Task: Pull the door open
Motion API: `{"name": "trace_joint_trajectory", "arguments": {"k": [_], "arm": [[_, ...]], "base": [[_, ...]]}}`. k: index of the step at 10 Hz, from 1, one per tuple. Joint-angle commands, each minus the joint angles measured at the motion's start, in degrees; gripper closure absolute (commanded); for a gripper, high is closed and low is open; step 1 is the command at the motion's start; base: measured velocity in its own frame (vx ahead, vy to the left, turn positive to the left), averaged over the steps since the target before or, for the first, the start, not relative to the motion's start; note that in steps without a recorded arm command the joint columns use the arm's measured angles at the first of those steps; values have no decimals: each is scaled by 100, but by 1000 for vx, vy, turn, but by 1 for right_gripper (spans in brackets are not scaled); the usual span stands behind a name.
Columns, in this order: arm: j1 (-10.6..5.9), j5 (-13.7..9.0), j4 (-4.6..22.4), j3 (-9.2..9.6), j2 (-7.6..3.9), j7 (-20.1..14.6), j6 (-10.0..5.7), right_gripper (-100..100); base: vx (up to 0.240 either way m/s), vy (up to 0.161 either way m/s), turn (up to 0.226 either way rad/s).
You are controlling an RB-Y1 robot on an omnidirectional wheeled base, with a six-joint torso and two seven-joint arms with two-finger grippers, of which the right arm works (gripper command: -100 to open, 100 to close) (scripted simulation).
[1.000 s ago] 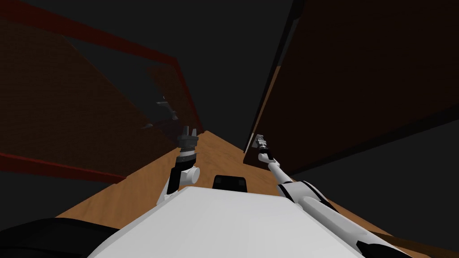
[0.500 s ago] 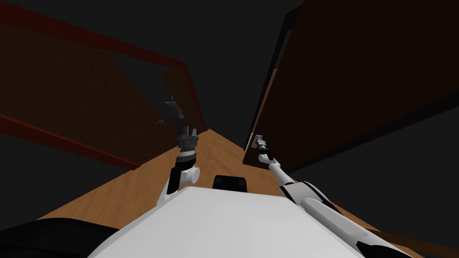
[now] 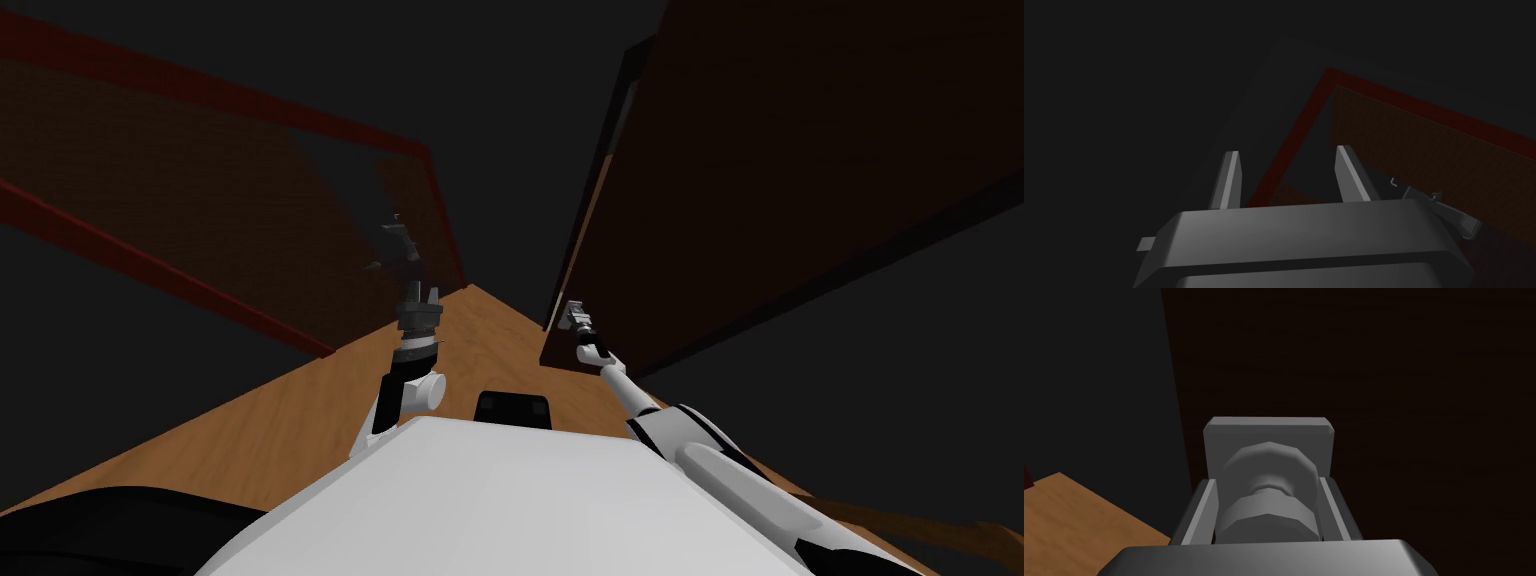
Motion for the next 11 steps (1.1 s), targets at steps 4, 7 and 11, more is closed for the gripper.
{"name": "trace_joint_trajectory", "arguments": {"k": [4,7,11], "arm": [[85,67,-187,332,-104,-263,37,100],[74,116,-191,514,-182,-420,-42,100],[121,197,-373,879,-359,-718,-89,100]], "base": [[-208,-103,79],[-143,-56,52],[-190,-110,65]]}}
